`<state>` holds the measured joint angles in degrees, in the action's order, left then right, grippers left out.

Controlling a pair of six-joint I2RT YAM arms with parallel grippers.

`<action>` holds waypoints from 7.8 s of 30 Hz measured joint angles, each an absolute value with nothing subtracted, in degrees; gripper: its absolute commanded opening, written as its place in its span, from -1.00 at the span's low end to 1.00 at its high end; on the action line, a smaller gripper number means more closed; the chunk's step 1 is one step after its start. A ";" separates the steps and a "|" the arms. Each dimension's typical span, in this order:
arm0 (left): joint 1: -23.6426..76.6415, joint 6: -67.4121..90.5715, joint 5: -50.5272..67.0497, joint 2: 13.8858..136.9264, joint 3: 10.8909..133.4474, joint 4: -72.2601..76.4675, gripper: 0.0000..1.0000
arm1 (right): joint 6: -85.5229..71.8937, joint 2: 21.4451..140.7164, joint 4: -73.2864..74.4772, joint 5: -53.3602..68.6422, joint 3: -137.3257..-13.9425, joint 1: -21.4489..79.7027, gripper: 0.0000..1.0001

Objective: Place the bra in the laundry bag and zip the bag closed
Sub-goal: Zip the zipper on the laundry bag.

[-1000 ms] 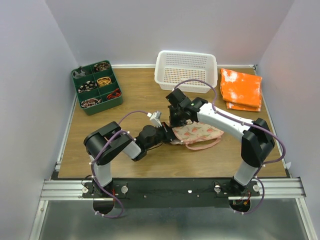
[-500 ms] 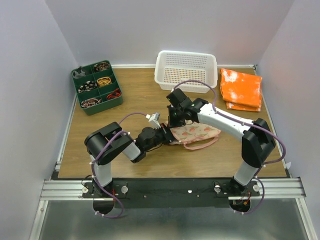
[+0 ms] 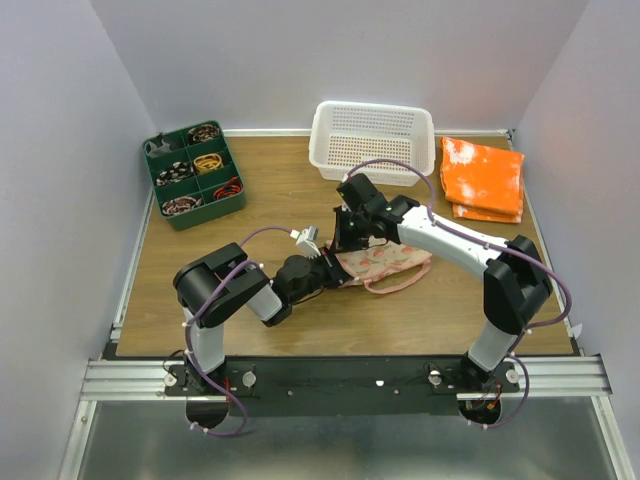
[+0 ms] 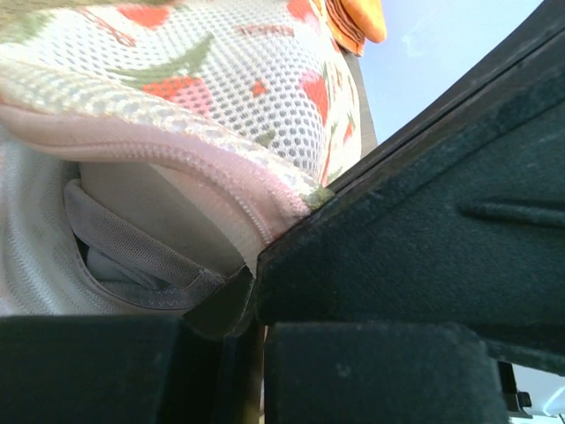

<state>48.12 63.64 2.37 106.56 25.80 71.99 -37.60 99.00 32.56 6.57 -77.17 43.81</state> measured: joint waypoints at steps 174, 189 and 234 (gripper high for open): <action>56.77 45.69 -20.60 87.22 40.07 22.68 -0.16 | -79.26 80.20 -46.61 -2.15 -16.58 32.12 -0.79; 55.83 45.01 -18.72 88.60 40.60 25.43 -1.00 | -79.15 79.57 -46.39 -2.13 -16.58 31.79 -0.79; 60.25 41.43 -20.88 67.13 29.19 15.62 -1.00 | -55.83 79.15 -5.89 10.11 -39.48 25.98 0.33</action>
<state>60.25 41.43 -20.88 67.13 29.19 15.62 -55.83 79.15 -5.89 10.11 -39.48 25.98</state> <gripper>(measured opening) 0.009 0.288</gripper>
